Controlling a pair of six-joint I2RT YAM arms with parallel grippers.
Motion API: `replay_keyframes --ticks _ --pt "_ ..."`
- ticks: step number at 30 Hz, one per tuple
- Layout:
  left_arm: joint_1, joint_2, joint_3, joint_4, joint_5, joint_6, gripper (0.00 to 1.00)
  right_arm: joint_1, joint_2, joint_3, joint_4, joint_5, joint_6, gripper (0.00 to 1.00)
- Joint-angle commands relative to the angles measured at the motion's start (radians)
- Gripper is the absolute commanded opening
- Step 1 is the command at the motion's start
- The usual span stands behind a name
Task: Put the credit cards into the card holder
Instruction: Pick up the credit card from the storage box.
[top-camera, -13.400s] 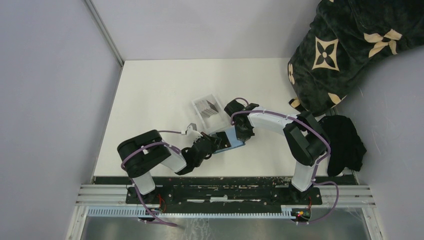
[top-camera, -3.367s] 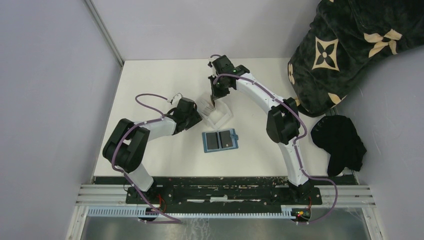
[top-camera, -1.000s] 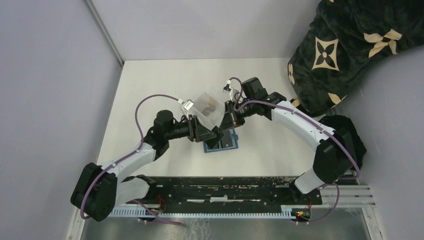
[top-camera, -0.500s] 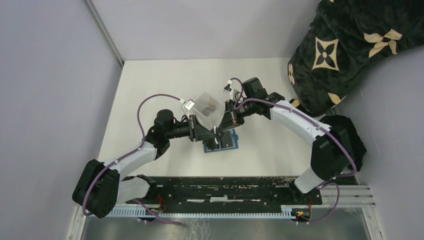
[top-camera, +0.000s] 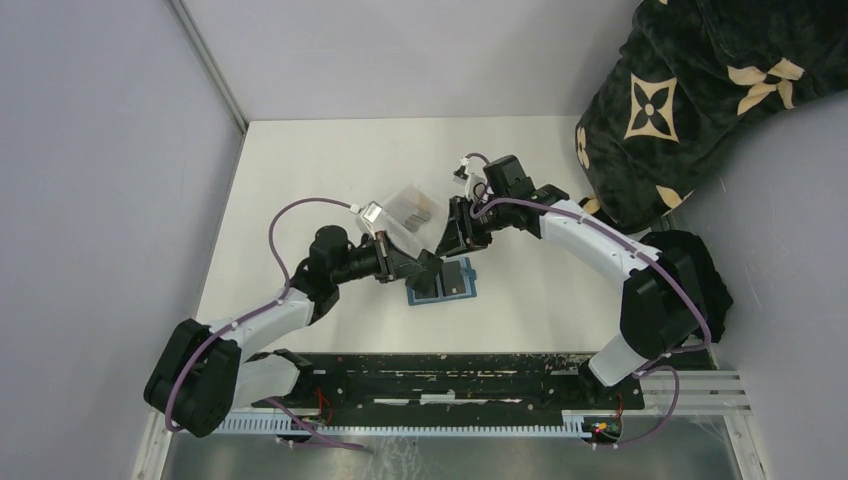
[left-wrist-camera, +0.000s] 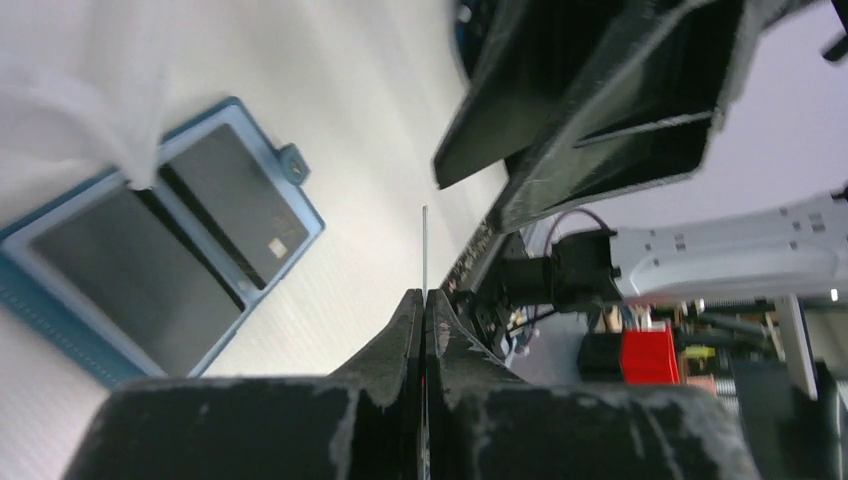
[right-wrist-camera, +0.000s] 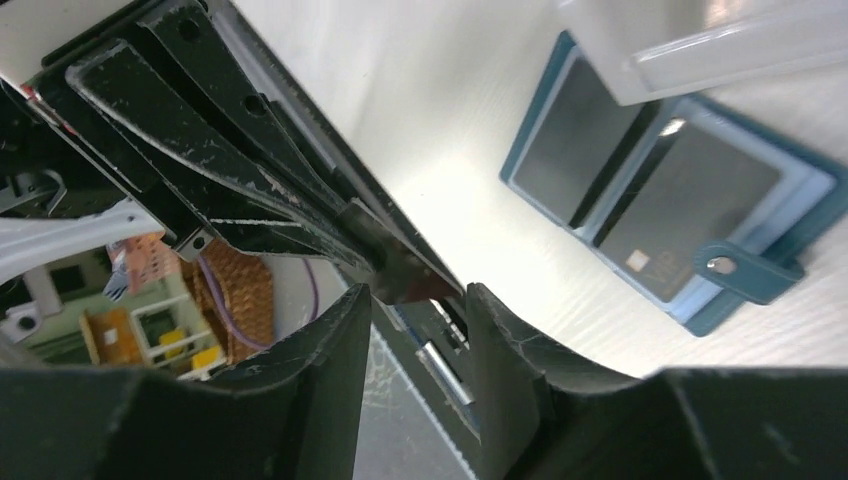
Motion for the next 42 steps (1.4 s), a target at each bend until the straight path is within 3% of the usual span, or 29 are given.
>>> replay_keyframes --ticks 1,6,11,19,30,33,42 --pt "-0.003 -0.054 -0.044 0.090 -0.216 -0.145 0.03 -0.002 -0.095 -0.030 0.075 0.169 0.000 0.48" --pt "-0.010 -0.097 -0.095 0.163 -0.393 -0.278 0.03 0.011 -0.176 -0.129 0.193 0.304 0.050 0.53" --pt "-0.039 -0.053 -0.087 0.259 -0.459 -0.373 0.03 0.031 -0.192 -0.181 0.262 0.366 0.108 0.54" --pt "-0.101 0.053 -0.064 0.384 -0.488 -0.455 0.03 0.032 -0.172 -0.283 0.536 0.261 0.318 0.53" --pt "-0.117 0.103 -0.052 0.435 -0.536 -0.501 0.03 0.032 -0.124 -0.344 0.682 0.180 0.451 0.48" --pt "-0.119 0.130 -0.052 0.471 -0.541 -0.525 0.03 0.033 -0.124 -0.361 0.722 0.162 0.481 0.44" --pt "-0.120 0.171 -0.045 0.506 -0.567 -0.551 0.03 0.032 -0.105 -0.434 0.928 0.095 0.660 0.14"
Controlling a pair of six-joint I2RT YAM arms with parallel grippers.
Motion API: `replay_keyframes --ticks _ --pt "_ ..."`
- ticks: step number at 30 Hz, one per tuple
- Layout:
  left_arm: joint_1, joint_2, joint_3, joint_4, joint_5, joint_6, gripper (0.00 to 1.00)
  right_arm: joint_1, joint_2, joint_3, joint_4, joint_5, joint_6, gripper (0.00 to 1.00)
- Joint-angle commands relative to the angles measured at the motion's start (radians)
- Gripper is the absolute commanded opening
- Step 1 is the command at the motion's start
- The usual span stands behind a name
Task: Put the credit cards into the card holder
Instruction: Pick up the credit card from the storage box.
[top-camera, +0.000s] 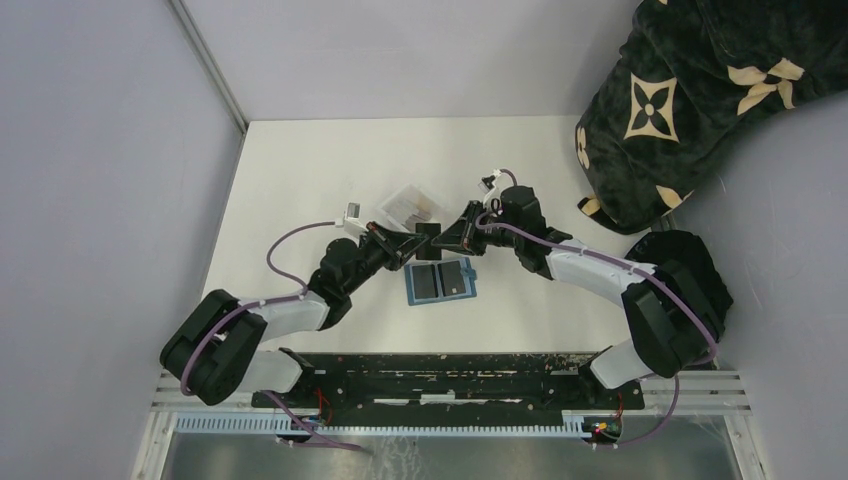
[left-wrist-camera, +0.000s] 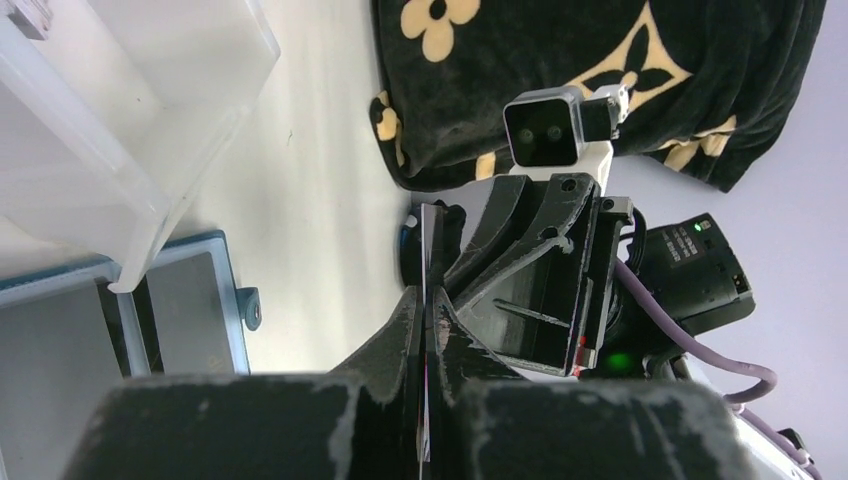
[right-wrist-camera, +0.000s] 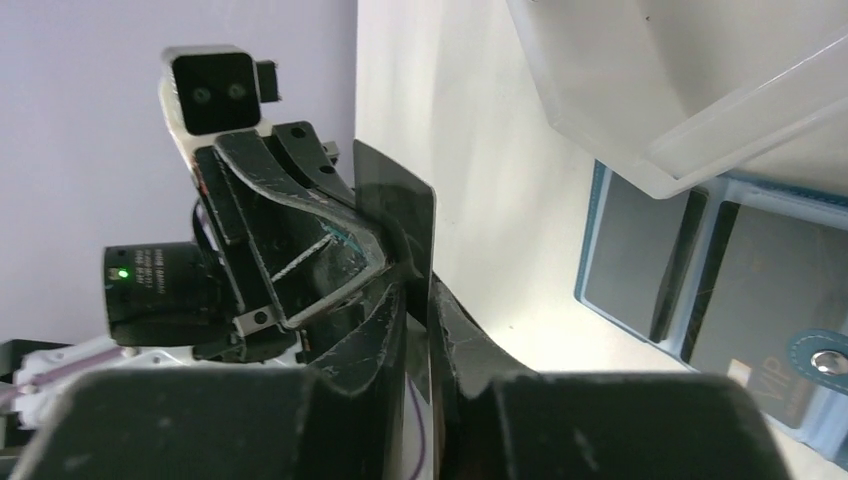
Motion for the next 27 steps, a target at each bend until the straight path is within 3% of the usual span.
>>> replay_keyframes --ticks 1,3,4,5,6,9,11,19,27 --pt "-0.006 0.018 0.042 0.084 -0.017 -0.051 0.03 0.013 0.007 -0.030 0.201 -0.083 0.126 0.09" --pt "-0.007 0.021 0.042 0.081 -0.020 -0.057 0.09 0.013 0.008 -0.034 0.230 -0.091 0.149 0.01" --pt "-0.007 0.018 0.040 0.068 -0.023 -0.059 0.19 0.013 0.005 -0.033 0.235 -0.095 0.152 0.01" --pt "-0.008 0.011 0.035 0.050 -0.028 -0.059 0.36 0.012 -0.001 -0.030 0.231 -0.098 0.148 0.01" --pt "-0.007 0.000 0.030 0.019 -0.040 -0.052 0.44 0.010 -0.009 -0.025 0.217 -0.097 0.136 0.01" --pt "-0.007 -0.069 0.021 -0.139 -0.081 -0.006 0.59 0.002 -0.047 -0.002 0.094 -0.077 0.051 0.01" --pt "-0.008 -0.132 0.017 -0.268 -0.125 0.036 0.65 0.002 -0.068 0.037 -0.076 -0.051 -0.052 0.01" --pt "-0.033 -0.296 -0.019 -0.545 -0.222 0.157 0.66 0.013 -0.088 0.158 -0.491 0.108 -0.351 0.01" --pt "-0.162 -0.245 0.041 -0.656 -0.303 0.287 0.49 0.100 -0.032 0.262 -0.733 0.317 -0.489 0.01"
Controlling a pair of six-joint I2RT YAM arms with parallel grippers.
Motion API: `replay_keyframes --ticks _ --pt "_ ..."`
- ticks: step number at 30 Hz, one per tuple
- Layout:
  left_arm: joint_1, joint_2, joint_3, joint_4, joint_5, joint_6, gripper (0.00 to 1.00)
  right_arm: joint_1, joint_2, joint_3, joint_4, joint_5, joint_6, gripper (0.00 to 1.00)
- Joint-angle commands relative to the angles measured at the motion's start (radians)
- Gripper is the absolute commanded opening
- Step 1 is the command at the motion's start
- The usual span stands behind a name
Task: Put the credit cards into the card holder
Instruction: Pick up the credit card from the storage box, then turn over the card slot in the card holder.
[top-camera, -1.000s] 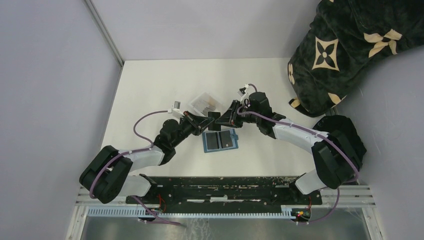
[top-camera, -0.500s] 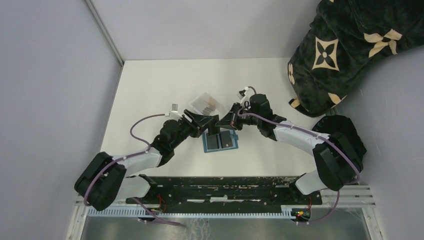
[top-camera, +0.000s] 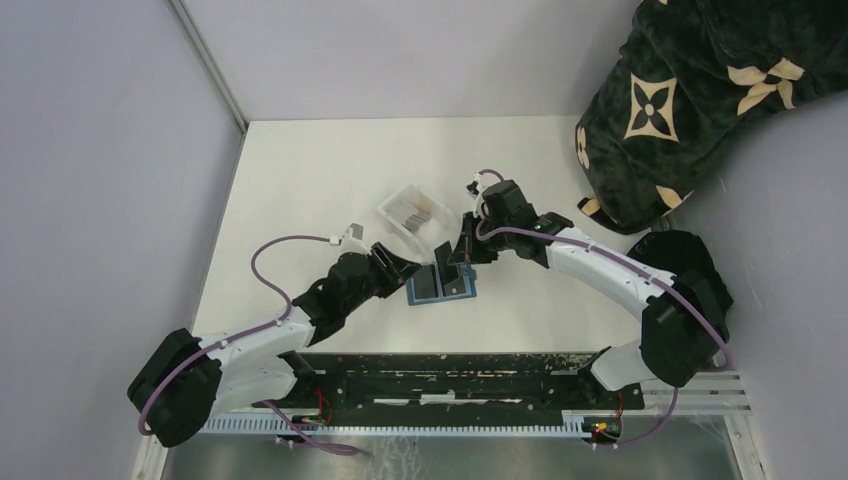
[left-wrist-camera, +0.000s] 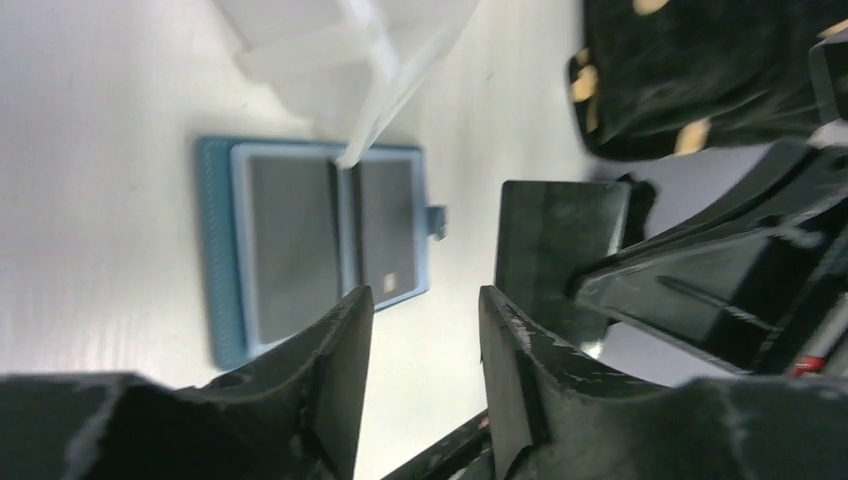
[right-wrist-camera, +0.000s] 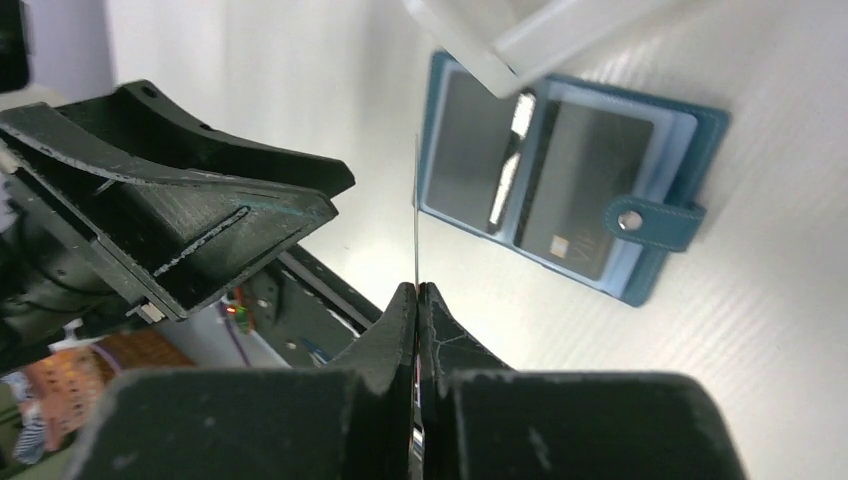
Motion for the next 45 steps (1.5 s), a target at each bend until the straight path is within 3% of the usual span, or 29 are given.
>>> replay_keyframes --ticks 1,9,31,45 --pt "-0.066 0.043 0.058 -0.096 -0.082 0.143 0.48 0.053 0.033 0.081 -0.166 0.146 -0.117 0.01" --pt "-0.102 0.150 0.106 -0.131 -0.101 0.179 0.41 0.098 0.124 0.129 -0.227 0.223 -0.148 0.01" --pt "-0.126 0.415 0.282 -0.228 -0.091 0.246 0.36 0.099 0.232 0.211 -0.345 0.414 -0.235 0.01" --pt "-0.128 0.423 0.271 -0.235 -0.095 0.237 0.34 0.043 0.252 0.193 -0.310 0.351 -0.214 0.01"
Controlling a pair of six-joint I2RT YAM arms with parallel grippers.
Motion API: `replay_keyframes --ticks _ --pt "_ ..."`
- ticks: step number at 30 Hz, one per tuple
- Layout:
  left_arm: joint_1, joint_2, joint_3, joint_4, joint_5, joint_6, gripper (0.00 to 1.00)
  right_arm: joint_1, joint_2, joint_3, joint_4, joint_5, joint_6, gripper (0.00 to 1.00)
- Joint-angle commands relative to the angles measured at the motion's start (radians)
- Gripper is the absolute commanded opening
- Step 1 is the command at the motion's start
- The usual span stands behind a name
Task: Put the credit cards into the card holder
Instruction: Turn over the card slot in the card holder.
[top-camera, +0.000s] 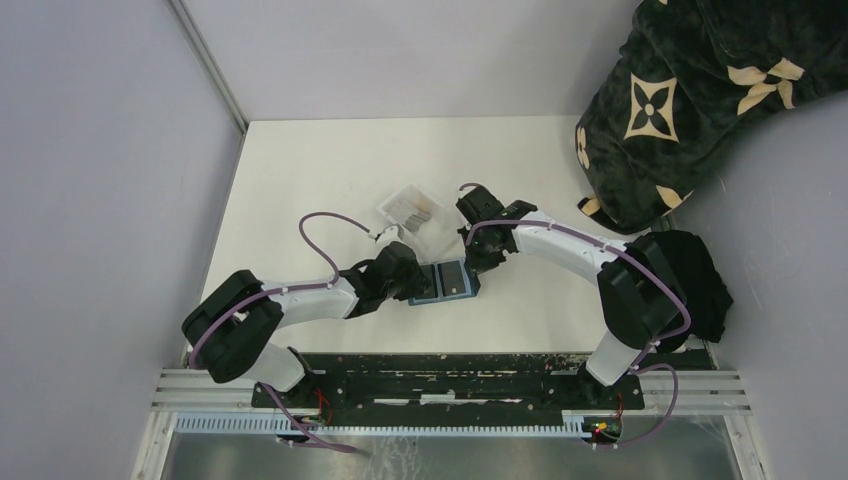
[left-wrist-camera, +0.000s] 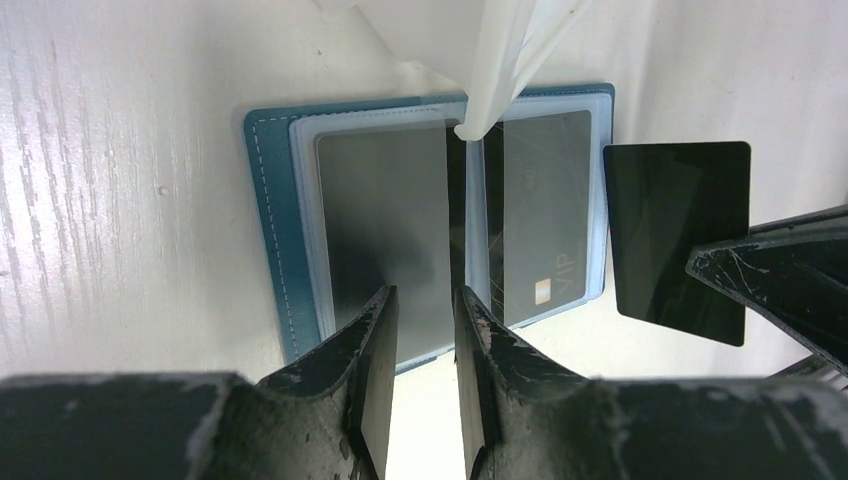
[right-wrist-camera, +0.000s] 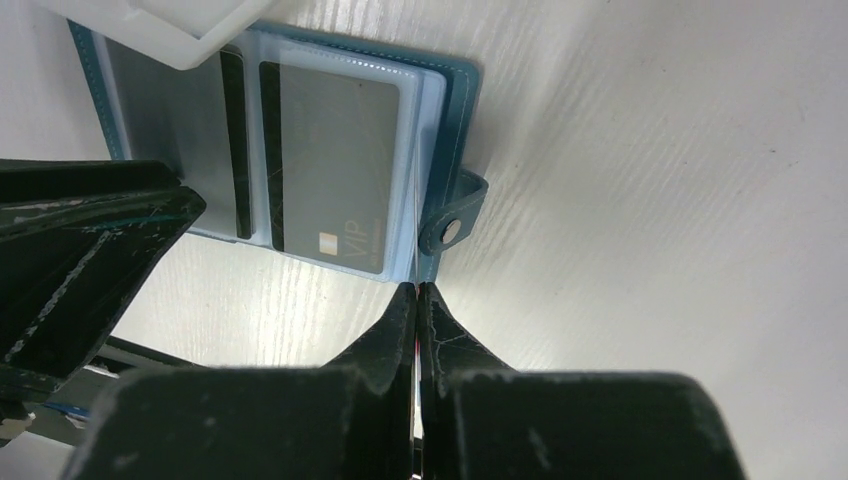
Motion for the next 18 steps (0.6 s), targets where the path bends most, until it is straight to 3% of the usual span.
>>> replay_keyframes --ticks 1,18 --pt "-0.007 0.008 0.023 -0.005 -0.015 0.044 0.34 -0.024 0.012 0.021 0.040 -0.041 0.014 0.01" --pt "-0.015 0.020 0.026 -0.005 -0.013 0.039 0.33 -0.067 0.010 -0.018 0.093 -0.133 0.039 0.01"
